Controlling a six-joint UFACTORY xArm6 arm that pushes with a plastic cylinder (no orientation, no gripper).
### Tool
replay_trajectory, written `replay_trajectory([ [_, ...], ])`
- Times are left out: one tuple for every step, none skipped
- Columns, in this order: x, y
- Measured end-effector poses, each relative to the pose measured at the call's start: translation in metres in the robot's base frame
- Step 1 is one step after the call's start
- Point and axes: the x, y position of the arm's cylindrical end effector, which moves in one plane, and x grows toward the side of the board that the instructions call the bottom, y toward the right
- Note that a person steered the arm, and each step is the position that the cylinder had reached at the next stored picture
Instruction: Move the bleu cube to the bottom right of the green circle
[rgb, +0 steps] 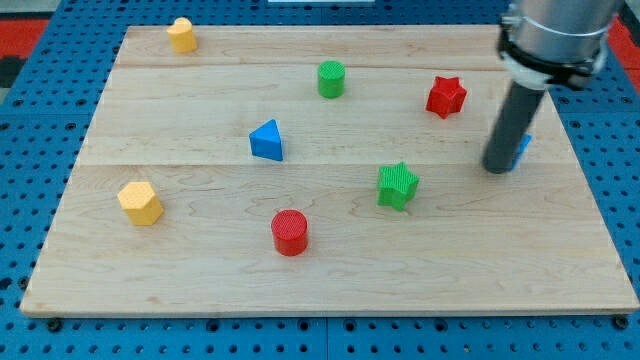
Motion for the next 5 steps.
replay_trajectory([
  [0.008, 0.067],
  [-0.017, 0.103],
  [-0.046, 0.039],
  [-0.036, 0.006],
  [-0.027, 0.064],
])
